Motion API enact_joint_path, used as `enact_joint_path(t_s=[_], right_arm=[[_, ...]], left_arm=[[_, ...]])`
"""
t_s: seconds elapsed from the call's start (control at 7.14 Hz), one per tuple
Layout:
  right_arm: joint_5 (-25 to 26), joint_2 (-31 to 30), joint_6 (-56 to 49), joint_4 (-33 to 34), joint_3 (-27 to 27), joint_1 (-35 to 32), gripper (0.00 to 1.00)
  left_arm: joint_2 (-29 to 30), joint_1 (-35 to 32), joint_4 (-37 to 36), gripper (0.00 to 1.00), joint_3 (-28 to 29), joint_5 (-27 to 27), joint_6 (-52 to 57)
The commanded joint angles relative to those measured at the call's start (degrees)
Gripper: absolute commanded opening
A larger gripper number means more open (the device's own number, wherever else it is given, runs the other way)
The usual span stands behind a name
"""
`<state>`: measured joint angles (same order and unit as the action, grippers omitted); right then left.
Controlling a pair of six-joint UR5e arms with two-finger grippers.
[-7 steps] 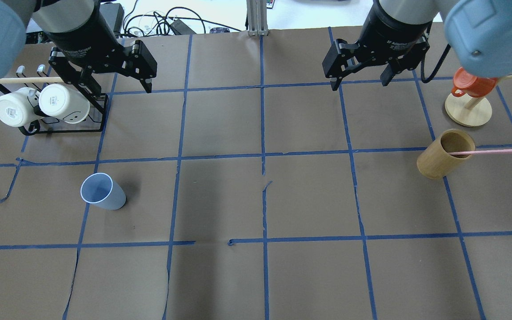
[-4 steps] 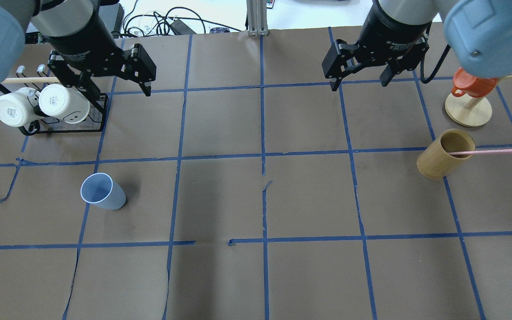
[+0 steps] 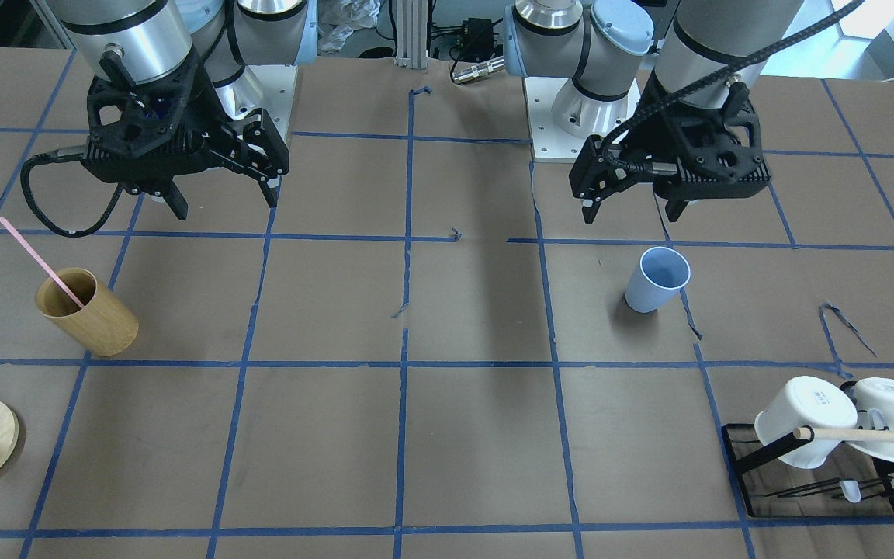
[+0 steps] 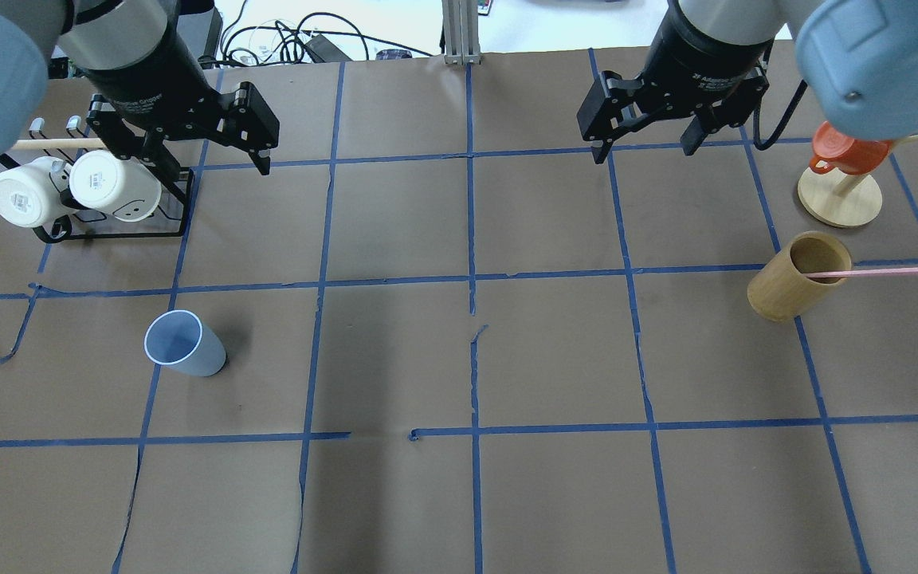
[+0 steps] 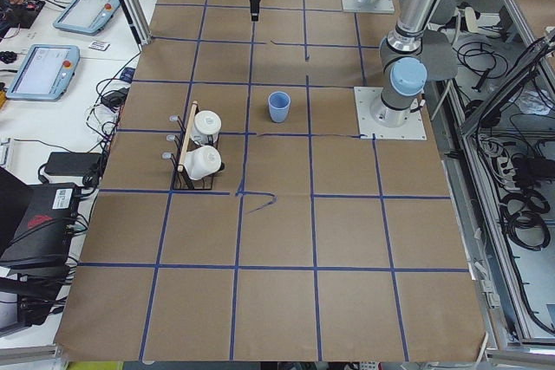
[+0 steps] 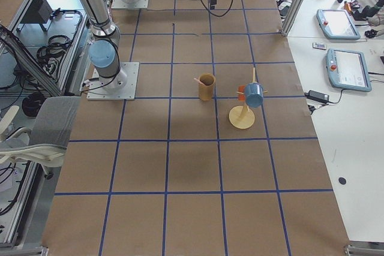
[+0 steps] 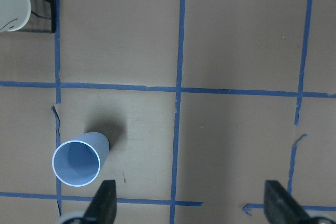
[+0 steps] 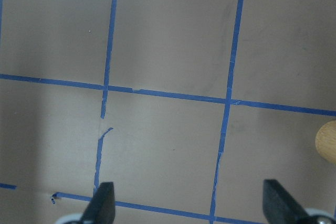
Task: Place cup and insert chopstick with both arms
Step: 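Lower the left gripper onto the light blue cup and grasp it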
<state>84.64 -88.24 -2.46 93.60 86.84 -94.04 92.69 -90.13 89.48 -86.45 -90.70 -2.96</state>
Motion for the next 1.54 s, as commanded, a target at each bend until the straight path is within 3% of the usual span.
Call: enact_joint_path(t_s=[0.0,0.28,0.56,0.84,0.98,1.12,1.26,1.4], right_arm=[[0.0,0.0,0.0,0.0,0.0,0.0,1.00],[0.0,0.0,0.0,0.0,0.0,0.0,1.00],[0.1,0.1,-0.2,0.0,0.0,0.0,1.00],[0.1,0.1,-0.2,0.0,0.0,0.0,1.00],[0.1,0.4,-1.0,0.0,0.1,0.1,1.00],[0.3,0.5,-7.8,-0.3,0.3,1.3,1.00],[0.4,0.5,-11.4,-0.5,0.8,2.7,1.00],[0.4,0.5,-13.3,-0.4,2.4,5.2,1.00]], left_arm=[[-1.0,2.0,-1.0,1.00,-7.4,-0.4,2.9],[-1.6,7.7,-10.1,1.00,-20.5,-3.4,6.6],[-1.4,13.5,-24.6,1.00,-33.0,-4.1,15.6],[0.5,14.1,-29.5,0.98,-37.6,-4.0,16.1],[0.9,14.2,-30.1,0.70,-38.1,-4.0,16.2],[1.3,14.2,-30.3,0.17,-37.9,-4.0,16.4],[1.3,14.2,-30.5,0.00,-37.7,-4.0,16.5],[0.8,14.3,-30.9,0.00,-37.6,-4.0,15.5]])
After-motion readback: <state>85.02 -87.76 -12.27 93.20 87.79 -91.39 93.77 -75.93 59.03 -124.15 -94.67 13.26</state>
